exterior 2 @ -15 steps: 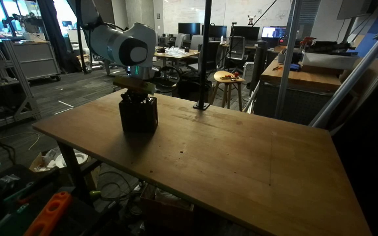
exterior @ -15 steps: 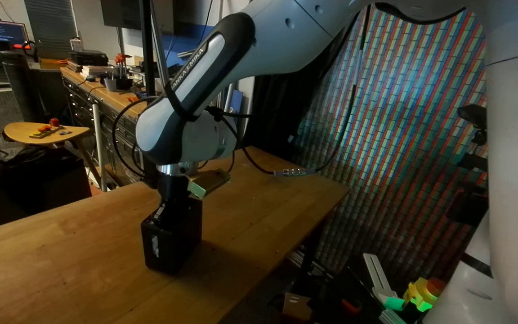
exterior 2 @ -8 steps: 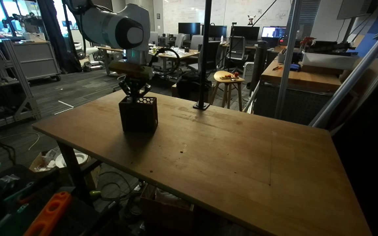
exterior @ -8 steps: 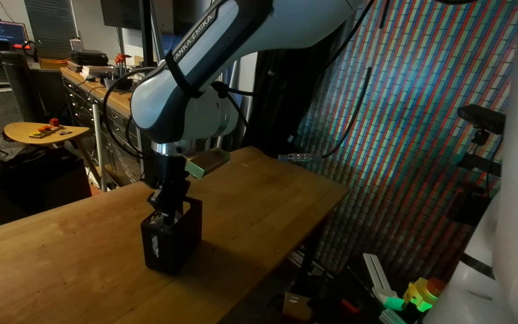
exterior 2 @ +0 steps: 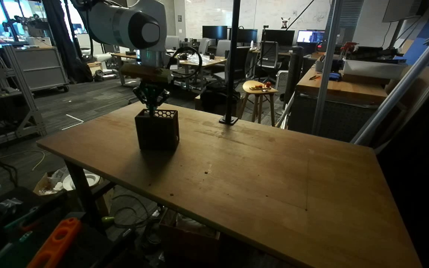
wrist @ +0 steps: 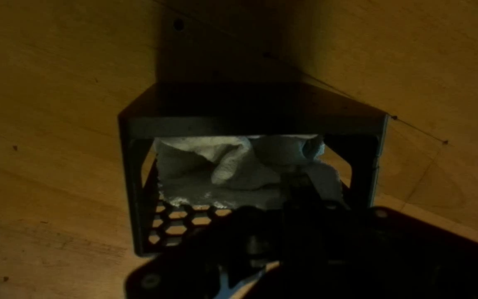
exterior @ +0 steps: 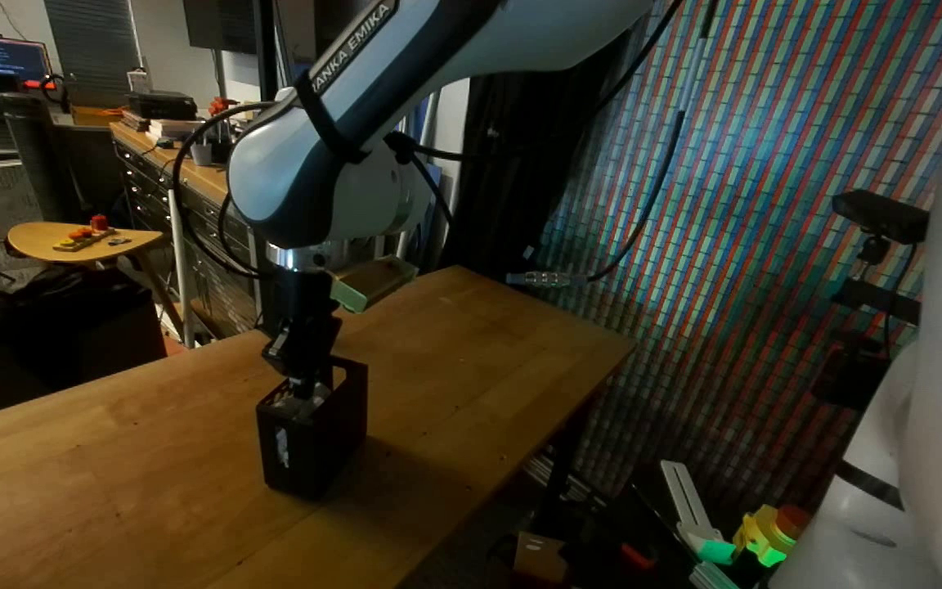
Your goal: Put the cloth in the black box
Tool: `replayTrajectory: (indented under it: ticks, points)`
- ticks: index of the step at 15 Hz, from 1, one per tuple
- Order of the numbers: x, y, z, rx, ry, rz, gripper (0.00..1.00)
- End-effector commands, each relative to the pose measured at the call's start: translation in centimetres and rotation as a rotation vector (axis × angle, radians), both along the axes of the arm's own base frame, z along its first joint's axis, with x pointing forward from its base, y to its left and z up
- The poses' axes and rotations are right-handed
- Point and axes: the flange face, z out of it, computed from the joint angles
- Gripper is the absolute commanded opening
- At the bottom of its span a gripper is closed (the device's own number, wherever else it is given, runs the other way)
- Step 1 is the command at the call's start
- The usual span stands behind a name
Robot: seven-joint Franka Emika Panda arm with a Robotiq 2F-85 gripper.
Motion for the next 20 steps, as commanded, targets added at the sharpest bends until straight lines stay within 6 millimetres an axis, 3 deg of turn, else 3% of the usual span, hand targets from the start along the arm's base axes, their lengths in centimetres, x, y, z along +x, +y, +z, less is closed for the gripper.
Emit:
replayTrajectory:
  ticks: [1, 11, 20]
  points:
    - [1.0, 0.2, 1.0, -0.021, -0.020, 0.012, 0.01]
    - [1.7, 1.8, -0.7, 0.003, 0.002, 0.024, 0.01]
    - [1.1, 1.3, -5.4, 0.053, 0.042, 0.004, 0.01]
